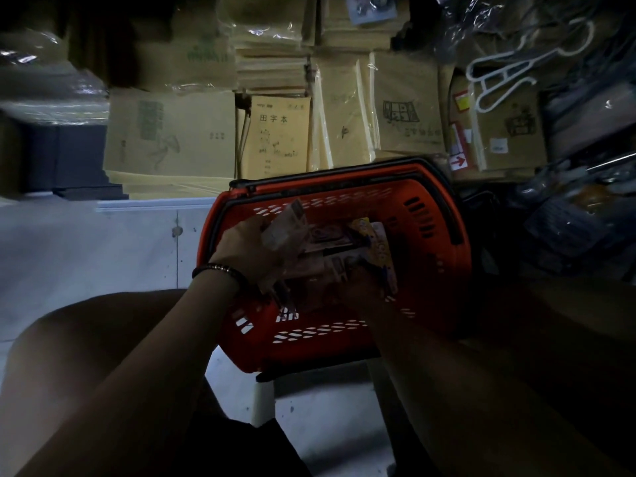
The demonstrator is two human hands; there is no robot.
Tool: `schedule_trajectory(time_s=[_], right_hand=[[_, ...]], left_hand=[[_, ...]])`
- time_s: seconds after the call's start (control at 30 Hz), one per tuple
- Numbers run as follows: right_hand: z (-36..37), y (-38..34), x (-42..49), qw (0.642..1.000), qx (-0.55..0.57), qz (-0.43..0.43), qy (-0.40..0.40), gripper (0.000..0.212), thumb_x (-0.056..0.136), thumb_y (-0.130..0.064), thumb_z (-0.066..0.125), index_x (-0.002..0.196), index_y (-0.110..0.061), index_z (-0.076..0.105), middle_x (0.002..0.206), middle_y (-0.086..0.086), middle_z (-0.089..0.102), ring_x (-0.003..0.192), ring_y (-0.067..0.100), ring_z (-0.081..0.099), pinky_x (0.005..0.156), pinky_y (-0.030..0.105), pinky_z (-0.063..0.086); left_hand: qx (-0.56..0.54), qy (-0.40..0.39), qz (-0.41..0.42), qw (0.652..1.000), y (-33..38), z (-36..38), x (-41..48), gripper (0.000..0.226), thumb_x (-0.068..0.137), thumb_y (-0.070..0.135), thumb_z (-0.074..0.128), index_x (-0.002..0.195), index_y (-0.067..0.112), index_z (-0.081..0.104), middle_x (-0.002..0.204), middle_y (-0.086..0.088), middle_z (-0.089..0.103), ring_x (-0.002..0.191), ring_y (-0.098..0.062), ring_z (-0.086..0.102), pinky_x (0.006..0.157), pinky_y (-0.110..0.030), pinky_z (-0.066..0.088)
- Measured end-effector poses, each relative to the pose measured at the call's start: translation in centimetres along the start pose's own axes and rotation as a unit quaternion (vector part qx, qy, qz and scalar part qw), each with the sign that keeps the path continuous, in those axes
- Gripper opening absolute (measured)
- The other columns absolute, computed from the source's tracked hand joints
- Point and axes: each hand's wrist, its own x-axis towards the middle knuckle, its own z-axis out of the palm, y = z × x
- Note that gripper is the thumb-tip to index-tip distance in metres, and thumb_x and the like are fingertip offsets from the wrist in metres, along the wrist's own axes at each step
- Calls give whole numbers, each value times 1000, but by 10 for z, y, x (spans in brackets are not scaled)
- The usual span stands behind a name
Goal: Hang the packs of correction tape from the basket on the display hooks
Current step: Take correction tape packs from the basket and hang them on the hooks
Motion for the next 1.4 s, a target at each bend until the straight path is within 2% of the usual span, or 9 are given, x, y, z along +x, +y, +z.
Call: schedule_trajectory(time_s=[0.17, 0.3, 0.47, 0.67, 0.73, 0.87, 0.97, 1.1, 1.4], right_hand=[[-17, -14, 3, 989, -90, -41, -112, 58, 99, -21, 71, 149, 2, 51, 152, 23, 51, 141, 40, 48, 118, 43, 35], [-57, -31, -10, 994, -53, -55, -81, 22, 101, -16, 64, 118, -4, 72, 116, 22, 72, 110, 40, 68, 92, 48, 55], [-104, -44, -43, 996, 56, -64, -31, 16, 100, -6, 63, 90, -10, 74, 84, 7, 70, 76, 23, 66, 74, 37, 51], [-155, -82, -99, 976, 144, -118, -109, 22, 110, -12, 49, 115, -13, 70, 94, 14, 71, 81, 30, 69, 60, 37, 61], [-170, -93, -122, 971, 127, -164, -120, 22, 111, -13, 48, 118, -13, 69, 90, 12, 68, 79, 29, 66, 60, 38, 58], [-202, -119, -168, 958, 70, -250, -123, 17, 108, -18, 56, 113, -12, 72, 89, 8, 68, 79, 26, 66, 64, 48, 58], [-225, -142, -205, 945, 53, -305, -104, 12, 103, -24, 66, 105, -21, 78, 94, -10, 76, 86, 4, 71, 71, 25, 55], [-248, -164, -246, 933, 97, -346, -28, 9, 99, -32, 72, 98, -27, 79, 100, -15, 78, 103, 2, 71, 88, 23, 51], [-256, -202, -303, 864, 339, -355, 117, 21, 87, -35, 84, 99, -18, 82, 100, 2, 82, 98, 23, 78, 97, 55, 60]], left_hand=[[12, 8, -15, 1000, -2, -2, 1, 41, 93, 49, 70, 124, 23, 64, 113, -4, 72, 104, -28, 69, 94, -49, 57], [28, 2, -21, 999, 0, -6, -3, 51, 87, 57, 69, 127, 25, 63, 119, -6, 71, 110, -30, 68, 99, -53, 56], [53, -8, -8, 999, 12, -8, -15, 51, 91, 38, 78, 134, 18, 62, 126, -12, 71, 118, -34, 66, 104, -49, 52], [86, -14, 44, 995, 24, -12, -45, 78, 80, 65, 71, 140, 18, 57, 136, -8, 67, 124, -29, 64, 107, -44, 50], [21, 4, 59, 998, 28, -18, -59, 87, 70, 77, 58, 139, 24, 58, 135, -4, 67, 120, -25, 64, 104, -43, 51], [-191, 40, 99, 976, 44, -35, -103, 56, 75, 45, 80, 128, 32, 66, 119, 2, 76, 111, -26, 72, 95, -50, 60], [-327, 21, 128, 936, 60, -38, -138, 56, 74, 35, 88, 124, 21, 67, 119, -10, 77, 115, -39, 72, 97, -58, 59], [-444, -1, 159, 882, 77, -36, -182, 43, 94, 19, 77, 133, 23, 61, 130, -19, 72, 119, -45, 69, 99, -73, 52], [-470, 54, 245, 846, 148, -50, -240, 58, 86, -9, 76, 135, 7, 50, 115, -11, 80, 101, -28, 79, 75, -39, 66]])
